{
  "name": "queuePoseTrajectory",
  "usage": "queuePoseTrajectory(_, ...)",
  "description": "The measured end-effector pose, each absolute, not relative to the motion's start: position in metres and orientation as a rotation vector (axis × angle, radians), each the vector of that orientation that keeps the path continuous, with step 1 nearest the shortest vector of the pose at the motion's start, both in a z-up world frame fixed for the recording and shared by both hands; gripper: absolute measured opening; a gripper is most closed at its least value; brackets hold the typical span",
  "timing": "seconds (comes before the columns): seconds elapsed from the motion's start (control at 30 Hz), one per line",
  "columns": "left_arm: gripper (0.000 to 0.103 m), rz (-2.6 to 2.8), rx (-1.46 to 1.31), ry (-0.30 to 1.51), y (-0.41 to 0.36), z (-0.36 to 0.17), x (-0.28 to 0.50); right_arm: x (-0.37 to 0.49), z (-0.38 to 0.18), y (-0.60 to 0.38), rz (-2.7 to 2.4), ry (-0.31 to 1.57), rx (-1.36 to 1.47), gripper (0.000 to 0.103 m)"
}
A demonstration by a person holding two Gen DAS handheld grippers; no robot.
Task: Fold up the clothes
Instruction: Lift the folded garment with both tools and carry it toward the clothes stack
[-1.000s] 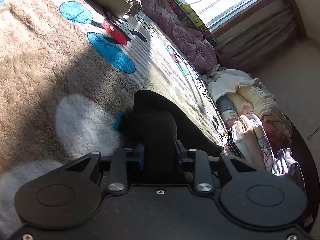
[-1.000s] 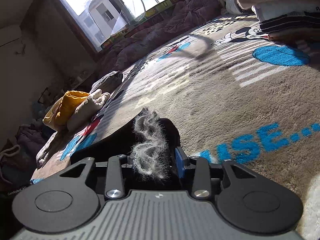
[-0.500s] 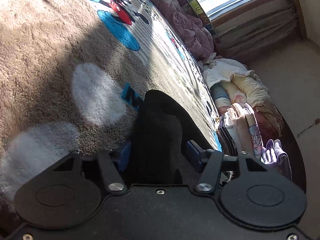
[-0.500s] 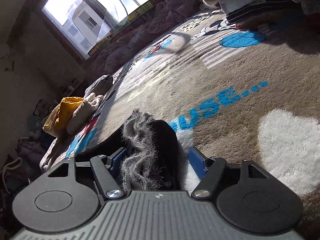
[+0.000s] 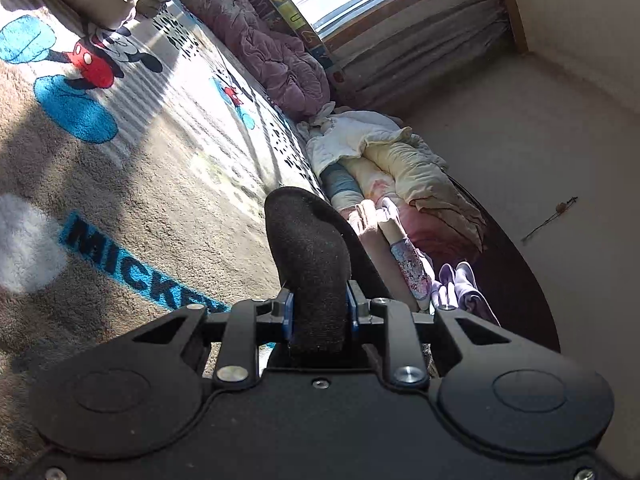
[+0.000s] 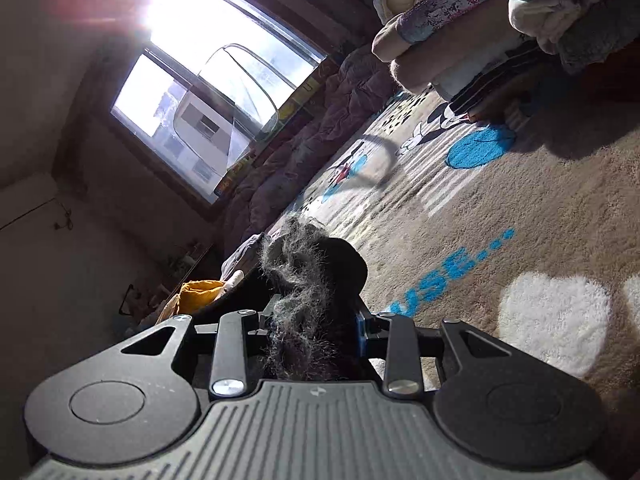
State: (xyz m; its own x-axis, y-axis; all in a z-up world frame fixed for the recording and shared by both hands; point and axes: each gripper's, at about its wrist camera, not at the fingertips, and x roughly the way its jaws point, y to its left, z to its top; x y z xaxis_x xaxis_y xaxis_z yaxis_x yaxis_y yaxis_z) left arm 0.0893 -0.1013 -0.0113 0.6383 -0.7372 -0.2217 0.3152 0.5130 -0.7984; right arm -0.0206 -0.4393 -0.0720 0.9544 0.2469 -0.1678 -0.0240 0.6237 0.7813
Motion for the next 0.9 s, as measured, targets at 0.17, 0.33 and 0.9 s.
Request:
queuePoseTrajectory(0.17,0.023,-0.886,-0.790,0.581,-0.178,0.039,0.112,-0.063,-0.024,-0.498,0.080,0.077,0.905,0.035)
queuePoseTrajectory(0.33,0.023,-1.085,-0.796,0.582,-0.275,0.092,0.142,-0.098,0.030,-0.567,-0.010,-0.089,0.882,0.035)
queuePoseTrajectory(0.9,0.030,-0.970,-0.478,0.883,-0.535,0.093,0.224,-0.053,0.072,-0.774,-0.392,-0.094,0.885,0.038)
